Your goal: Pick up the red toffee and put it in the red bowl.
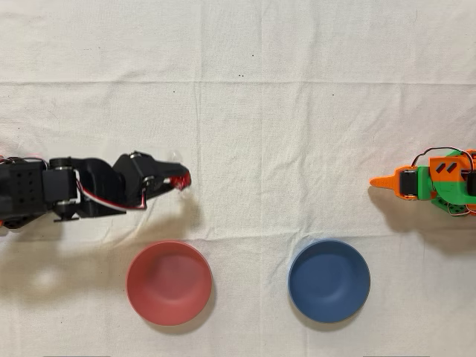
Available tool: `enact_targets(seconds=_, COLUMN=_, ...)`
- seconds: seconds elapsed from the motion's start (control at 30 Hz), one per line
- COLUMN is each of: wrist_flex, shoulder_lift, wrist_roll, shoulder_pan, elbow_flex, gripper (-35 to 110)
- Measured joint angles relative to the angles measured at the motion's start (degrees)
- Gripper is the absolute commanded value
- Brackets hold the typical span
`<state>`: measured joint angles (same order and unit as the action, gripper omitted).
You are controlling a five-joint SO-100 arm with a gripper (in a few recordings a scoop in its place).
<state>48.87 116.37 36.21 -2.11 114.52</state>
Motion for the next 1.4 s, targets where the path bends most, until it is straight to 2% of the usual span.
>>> enact_targets(seconds=0.5, wrist_flex=-0.26, shoulder_lift=9.76, wrist_roll=7.38, shoulder_pan=-15.73, elbow_flex=5.8, gripper=13)
enact_targets(seconds=0.87, wrist_flex=-7.82, shoulder_lift=10.81, wrist_roll=9.84, shoulder_pan=-21.45, elbow_flex=14.24, gripper=13)
enact_targets(seconds=1.4, wrist_flex=-18.72, shoulder_lift=-3.16, wrist_roll=15.91, shoulder_pan=-30.41, elbow_flex=13.89, gripper=13)
